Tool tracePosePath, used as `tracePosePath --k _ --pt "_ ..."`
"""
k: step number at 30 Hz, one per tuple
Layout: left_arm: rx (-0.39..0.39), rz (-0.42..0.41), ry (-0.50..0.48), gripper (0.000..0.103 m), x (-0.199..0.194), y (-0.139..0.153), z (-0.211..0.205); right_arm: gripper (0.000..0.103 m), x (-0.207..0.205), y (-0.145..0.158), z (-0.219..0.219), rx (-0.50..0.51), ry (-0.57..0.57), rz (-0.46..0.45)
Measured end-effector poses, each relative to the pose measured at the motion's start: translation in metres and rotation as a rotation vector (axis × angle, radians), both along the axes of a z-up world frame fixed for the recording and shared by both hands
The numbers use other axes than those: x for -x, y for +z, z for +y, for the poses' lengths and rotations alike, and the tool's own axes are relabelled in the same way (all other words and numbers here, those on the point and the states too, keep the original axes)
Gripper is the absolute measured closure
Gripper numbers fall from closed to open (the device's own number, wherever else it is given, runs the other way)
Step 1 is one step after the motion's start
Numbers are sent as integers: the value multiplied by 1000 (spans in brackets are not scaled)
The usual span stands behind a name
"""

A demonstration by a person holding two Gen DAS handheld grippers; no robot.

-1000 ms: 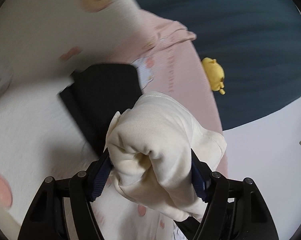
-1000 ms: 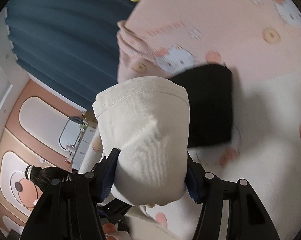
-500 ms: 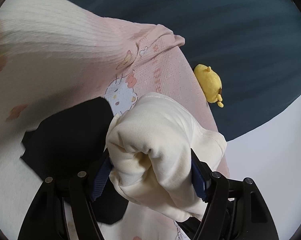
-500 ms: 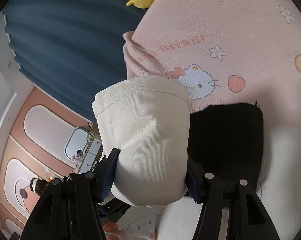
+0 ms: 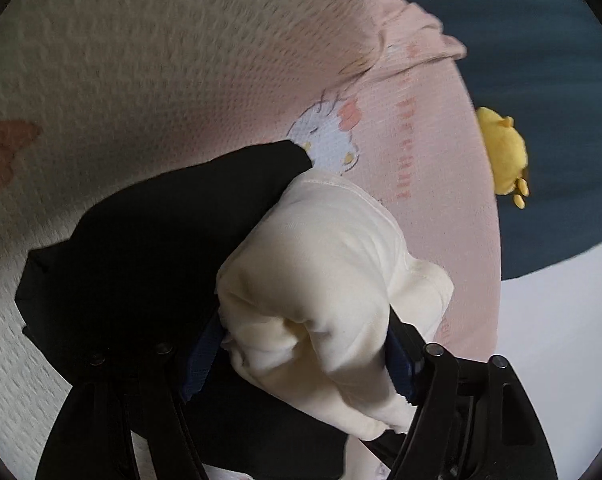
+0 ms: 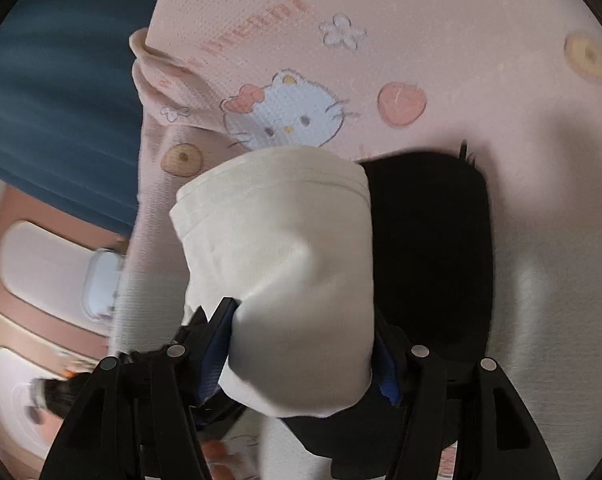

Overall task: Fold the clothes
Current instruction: 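Carry the cream shirt roll with both grippers onto the folded black garment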

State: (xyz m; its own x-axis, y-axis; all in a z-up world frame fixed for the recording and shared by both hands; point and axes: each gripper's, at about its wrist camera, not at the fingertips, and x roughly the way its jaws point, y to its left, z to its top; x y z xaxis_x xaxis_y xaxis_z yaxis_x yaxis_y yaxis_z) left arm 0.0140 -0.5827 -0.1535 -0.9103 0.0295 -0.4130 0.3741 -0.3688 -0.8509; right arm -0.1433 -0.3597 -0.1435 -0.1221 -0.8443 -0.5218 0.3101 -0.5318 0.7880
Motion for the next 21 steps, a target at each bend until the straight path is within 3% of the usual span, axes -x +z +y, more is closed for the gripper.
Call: tracePosePath --k 4,7,11,16,17,19,21 --pt "19 -62 -13 27 1 17 5 31 -8 22 0 -122 -4 121" --pt "48 -122 -22 27 0 40 11 31 -14 46 4 -214 -46 190" --pt "132 -141 -10 26 -14 73 13 31 -15 89 11 -214 -74 326" --pt "136 -114 -19 26 -17 95 14 31 -16 112 -1 -258 -26 422" --pt "158 -121 -17 26 -16 99 16 32 -16 111 -6 -281 -16 439" --pt "203 -137 -13 26 -14 108 19 54 -14 108 -16 -327 4 472" --pt "252 -164 -14 26 -9 116 23 62 -16 105 -23 -358 24 503"
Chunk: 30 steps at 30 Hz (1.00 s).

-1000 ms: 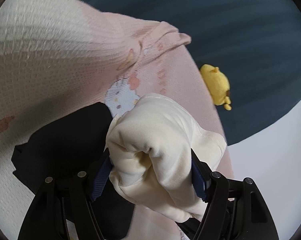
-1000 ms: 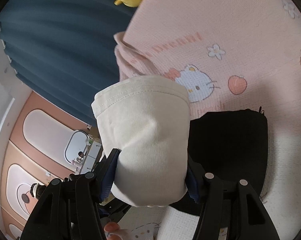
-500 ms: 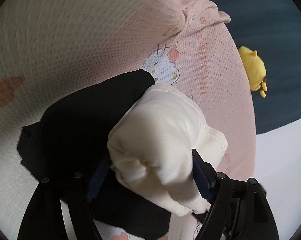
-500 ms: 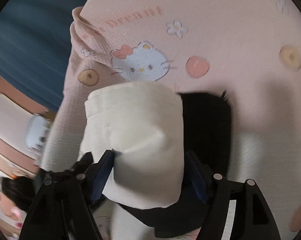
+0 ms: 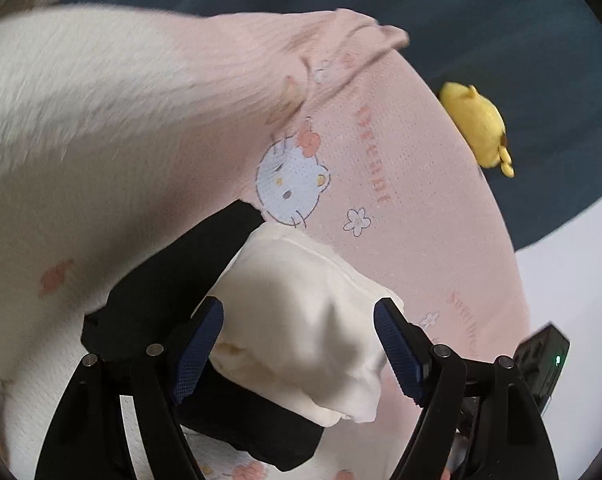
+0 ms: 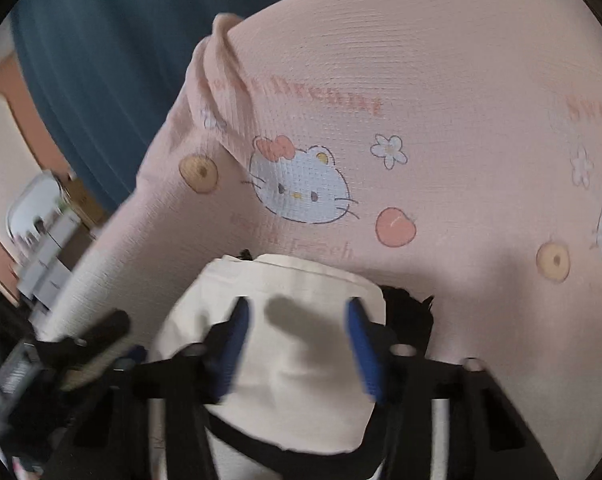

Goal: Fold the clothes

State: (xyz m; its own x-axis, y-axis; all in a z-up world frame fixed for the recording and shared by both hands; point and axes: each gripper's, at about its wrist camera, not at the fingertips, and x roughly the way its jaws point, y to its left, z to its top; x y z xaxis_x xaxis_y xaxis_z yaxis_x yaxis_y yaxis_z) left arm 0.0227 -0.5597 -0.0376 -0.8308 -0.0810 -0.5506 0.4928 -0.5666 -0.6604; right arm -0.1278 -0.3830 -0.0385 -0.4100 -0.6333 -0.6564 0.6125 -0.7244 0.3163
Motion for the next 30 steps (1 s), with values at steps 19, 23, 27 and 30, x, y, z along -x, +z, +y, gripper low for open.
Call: tracePosePath --k 19,23,27,30 --pt "365 -159 -7 82 20 -48 21 73 24 -30 -57 -333 -21 89" --pt "335 -125 -2 70 12 -50 26 70 22 -22 -46 -275 14 89" --pt "290 -101 -26 31 4 -33 34 45 8 -5 -27 -195 61 75" --pt "297 -67 -4 26 -8 -12 45 37 -1 12 -11 -133 35 27"
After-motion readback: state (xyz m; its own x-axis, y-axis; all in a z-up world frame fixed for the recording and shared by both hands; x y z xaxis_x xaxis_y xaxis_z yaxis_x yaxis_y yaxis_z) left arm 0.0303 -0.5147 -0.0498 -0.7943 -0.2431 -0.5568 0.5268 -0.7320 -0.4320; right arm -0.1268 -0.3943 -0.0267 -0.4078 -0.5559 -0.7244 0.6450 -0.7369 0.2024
